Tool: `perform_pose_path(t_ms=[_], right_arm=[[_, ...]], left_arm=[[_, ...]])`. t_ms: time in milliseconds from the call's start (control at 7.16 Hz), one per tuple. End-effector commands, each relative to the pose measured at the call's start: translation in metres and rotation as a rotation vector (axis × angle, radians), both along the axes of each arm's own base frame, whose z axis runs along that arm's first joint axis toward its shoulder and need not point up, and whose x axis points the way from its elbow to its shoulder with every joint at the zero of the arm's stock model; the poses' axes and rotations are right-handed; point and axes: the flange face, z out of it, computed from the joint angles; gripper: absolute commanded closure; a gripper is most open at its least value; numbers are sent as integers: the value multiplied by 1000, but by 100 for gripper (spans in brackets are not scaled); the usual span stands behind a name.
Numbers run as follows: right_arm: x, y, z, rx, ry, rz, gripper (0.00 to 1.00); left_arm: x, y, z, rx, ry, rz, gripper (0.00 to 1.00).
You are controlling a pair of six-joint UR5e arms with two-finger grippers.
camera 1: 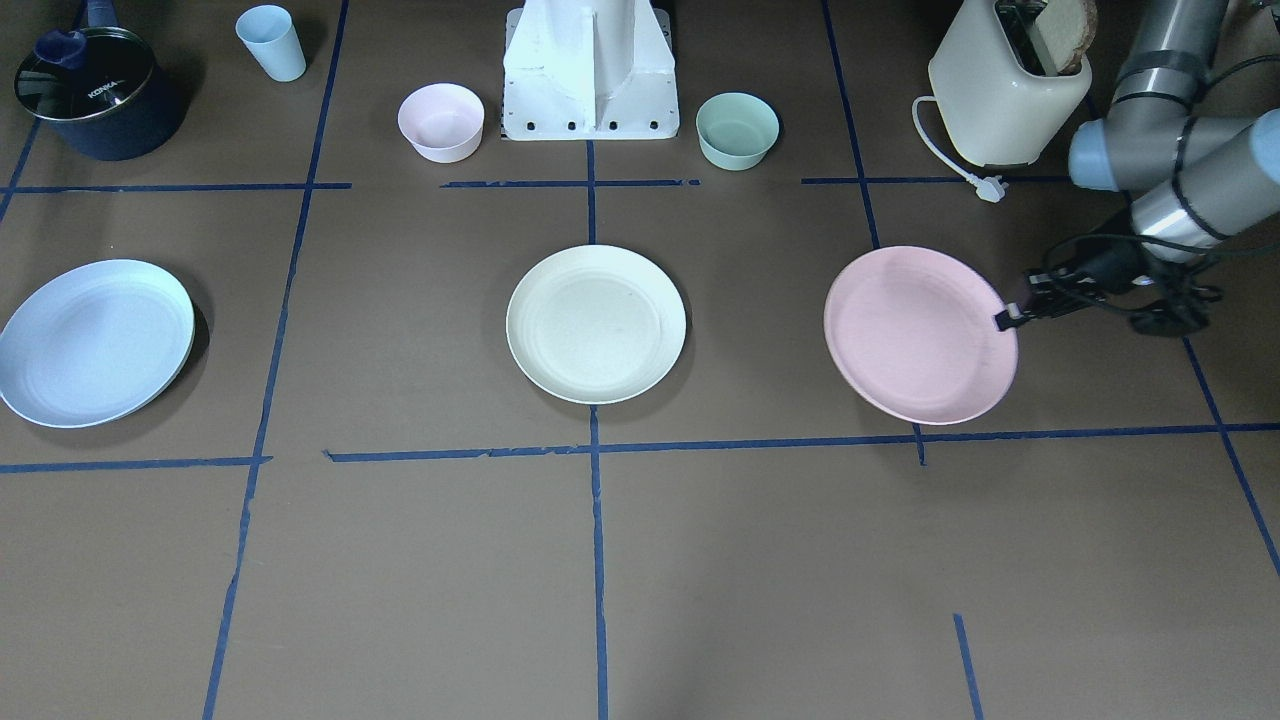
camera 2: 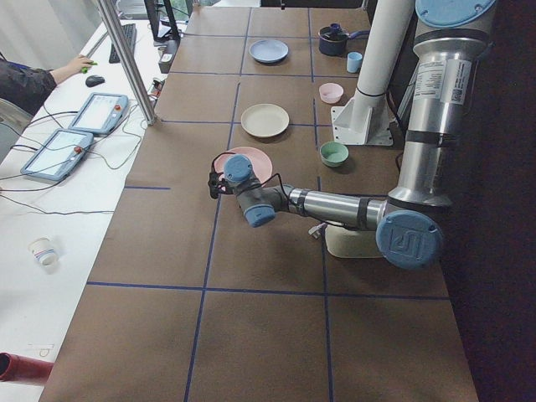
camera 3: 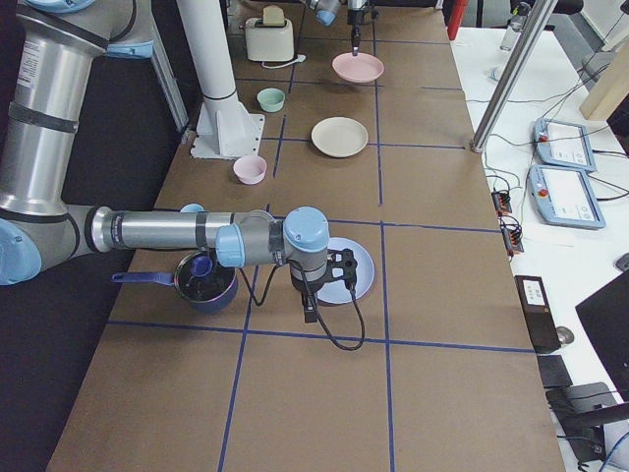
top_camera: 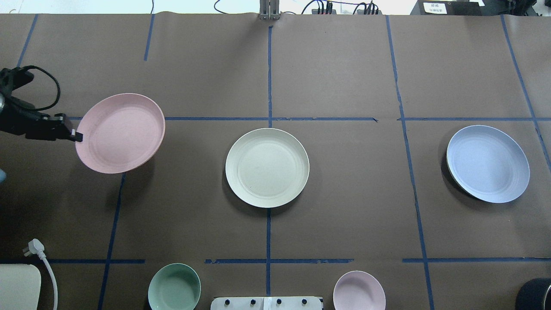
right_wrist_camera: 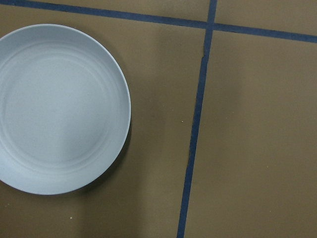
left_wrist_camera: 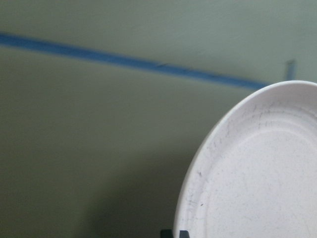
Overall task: Stack three plates with pink and blue
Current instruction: 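Grasp the pink plate's rim with the left gripper and lift it, then carry the pink plate over the cream plate and lower it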
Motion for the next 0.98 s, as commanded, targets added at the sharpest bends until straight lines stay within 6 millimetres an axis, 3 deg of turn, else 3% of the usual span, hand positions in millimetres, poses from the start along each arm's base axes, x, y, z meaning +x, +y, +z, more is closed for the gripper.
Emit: perform_pose_path(t_ms=[0,279,419,559,838], right_arm=[[0,0,0,-1,1,1,0],[0,0,0,-1,-1,0,0],[0,0,0,-2,0,0,0],[0,0,0,-2,0,0,0],[0,0,1,-4,0,0,0]], left_arm=[[77,-5,-88,-20,47,-3,100],[159,20,-184,-5,-69,-41,100],[221,48,-223,12,-134,-29,100],[259,68,-244,28,-174,-20,100],[271,68,-246,25,-183,-11,100]])
